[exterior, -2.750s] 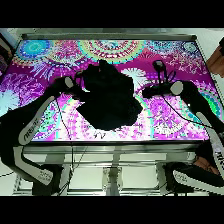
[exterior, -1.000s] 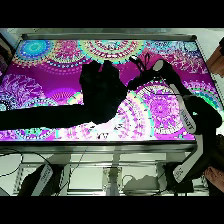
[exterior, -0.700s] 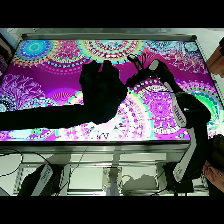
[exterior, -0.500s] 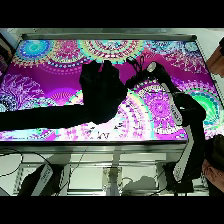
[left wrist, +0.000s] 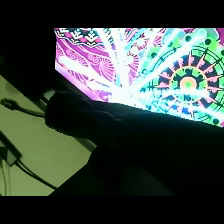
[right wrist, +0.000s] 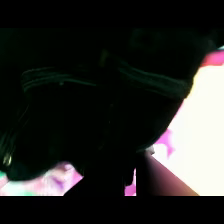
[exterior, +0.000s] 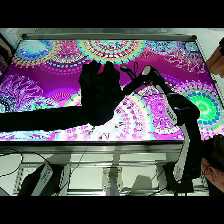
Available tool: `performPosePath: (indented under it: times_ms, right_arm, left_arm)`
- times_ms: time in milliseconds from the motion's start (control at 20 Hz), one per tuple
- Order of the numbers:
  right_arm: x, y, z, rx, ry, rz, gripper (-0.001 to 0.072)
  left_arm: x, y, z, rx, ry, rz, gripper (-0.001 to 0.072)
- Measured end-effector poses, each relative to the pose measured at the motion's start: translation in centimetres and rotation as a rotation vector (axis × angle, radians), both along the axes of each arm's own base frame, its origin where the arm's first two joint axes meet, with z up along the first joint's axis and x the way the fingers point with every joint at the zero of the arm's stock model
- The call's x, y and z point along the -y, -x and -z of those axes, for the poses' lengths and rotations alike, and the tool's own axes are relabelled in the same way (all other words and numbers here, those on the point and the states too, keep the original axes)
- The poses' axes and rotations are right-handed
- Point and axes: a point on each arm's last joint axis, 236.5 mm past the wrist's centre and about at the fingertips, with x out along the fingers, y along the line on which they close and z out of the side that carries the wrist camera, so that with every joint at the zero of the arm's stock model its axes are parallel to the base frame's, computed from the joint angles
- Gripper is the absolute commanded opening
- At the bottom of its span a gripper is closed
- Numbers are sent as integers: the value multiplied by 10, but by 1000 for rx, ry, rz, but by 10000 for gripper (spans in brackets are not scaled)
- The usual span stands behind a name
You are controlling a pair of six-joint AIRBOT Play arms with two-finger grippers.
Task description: Fold the clothes and pants, and hang the long-sleeved shirts on hangers.
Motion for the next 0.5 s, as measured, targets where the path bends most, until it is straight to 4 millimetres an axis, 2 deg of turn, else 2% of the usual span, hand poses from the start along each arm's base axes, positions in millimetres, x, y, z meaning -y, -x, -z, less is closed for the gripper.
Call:
performPosePath:
  times_ms: [100, 200, 350, 500]
  right_arm:
    - [6, 9, -18, -53, 13, -7, 13]
    - [20, 9, -54, -66, 10, 25, 13]
    - [63, -4, -130, 8, 3, 142, 13]
    - [131, -9, -209, 122, 2, 317, 13]
  left_arm:
    - [2, -1, 1, 6, 8, 2, 39]
    - [2, -3, 2, 10, 18, -2, 39]
    - [4, -7, 5, 16, 36, -8, 40]
    - [4, -14, 7, 45, 58, -26, 39]
